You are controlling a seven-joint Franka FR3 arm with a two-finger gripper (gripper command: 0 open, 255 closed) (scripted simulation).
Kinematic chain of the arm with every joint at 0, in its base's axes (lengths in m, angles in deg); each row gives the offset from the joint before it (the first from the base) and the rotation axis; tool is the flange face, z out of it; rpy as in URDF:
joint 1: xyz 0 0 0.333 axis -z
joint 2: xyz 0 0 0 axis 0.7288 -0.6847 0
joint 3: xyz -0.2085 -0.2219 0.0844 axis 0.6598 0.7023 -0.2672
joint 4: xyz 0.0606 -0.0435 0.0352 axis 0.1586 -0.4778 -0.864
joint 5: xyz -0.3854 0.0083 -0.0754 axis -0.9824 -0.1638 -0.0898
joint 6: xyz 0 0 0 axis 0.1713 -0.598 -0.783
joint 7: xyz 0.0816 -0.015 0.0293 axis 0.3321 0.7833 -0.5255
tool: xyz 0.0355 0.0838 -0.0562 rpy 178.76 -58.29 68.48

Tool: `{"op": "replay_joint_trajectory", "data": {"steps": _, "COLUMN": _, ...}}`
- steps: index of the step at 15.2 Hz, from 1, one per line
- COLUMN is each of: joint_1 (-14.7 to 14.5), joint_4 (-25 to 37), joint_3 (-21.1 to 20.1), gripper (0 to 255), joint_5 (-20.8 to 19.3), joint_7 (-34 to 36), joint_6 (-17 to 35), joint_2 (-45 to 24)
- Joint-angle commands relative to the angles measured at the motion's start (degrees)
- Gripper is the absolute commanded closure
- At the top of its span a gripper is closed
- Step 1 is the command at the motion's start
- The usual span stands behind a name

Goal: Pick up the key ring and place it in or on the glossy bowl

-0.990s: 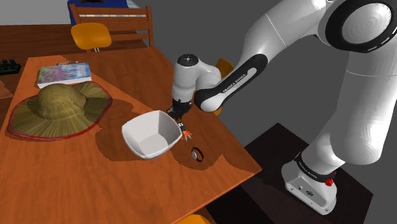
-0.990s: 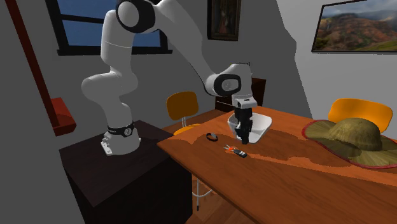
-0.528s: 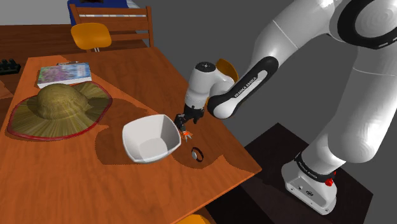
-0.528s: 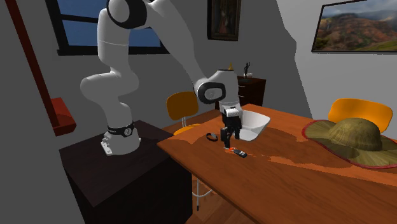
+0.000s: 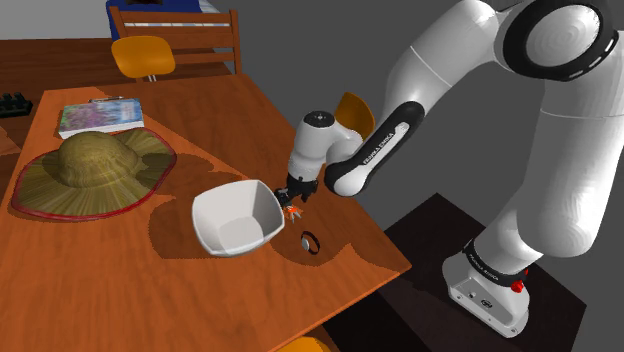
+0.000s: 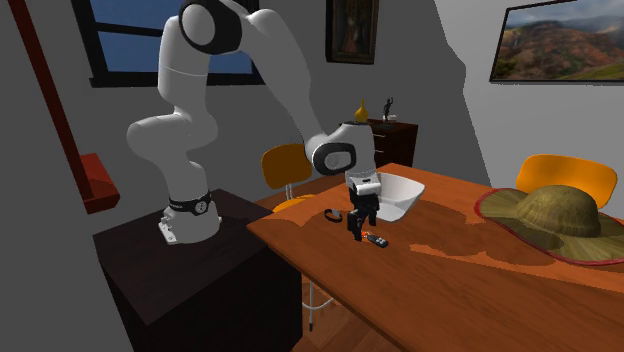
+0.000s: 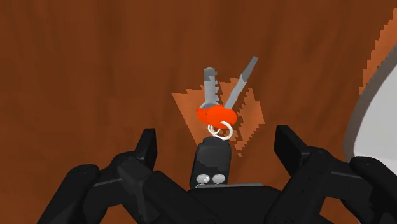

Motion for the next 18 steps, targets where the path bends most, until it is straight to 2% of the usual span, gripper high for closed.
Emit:
{"op": "replay_joint_trajectory", "data": {"steps": 1, "joint_1": -0.21, "joint_4": 0.17, "joint_3": 0.03, "gripper": 0, "joint_5": -0.13, "joint_7": 0.09, "joint_6": 0.09, "joint_2": -0.27}}
{"op": "replay_joint_trajectory", "data": {"steps": 5, "joint_1": -0.23, "joint_4": 0.17, "joint_3": 0.04, "gripper": 0, "joint_5": -0.11, "joint_7": 0.08, "joint_6": 0.09, "joint_2": -0.26}}
{"op": "replay_joint_trajectory", "data": {"steps": 6, "joint_1": -0.22, "joint_4": 0.21, "joint_3": 0.04, "gripper": 255, "joint_5": -0.11, "joint_7": 0.07, "joint_6": 0.08, "joint_2": -0.28}}
{"op": "replay_joint_trajectory", "data": {"steps": 15, "joint_1": -0.23, "joint_4": 0.17, "joint_3": 0.04, "gripper": 255, "joint_5": -0.11, "joint_7": 0.08, "joint_6": 0.09, "joint_2": -0.26}}
{"op": "replay_joint_trajectory", "data": {"steps": 18, "joint_1": 1.15, "joint_4": -0.29, "joint_3": -1.72, "gripper": 255, "joint_5": 1.77, "joint_7": -1.4, "joint_6": -1.64, "joint_2": 1.93}}
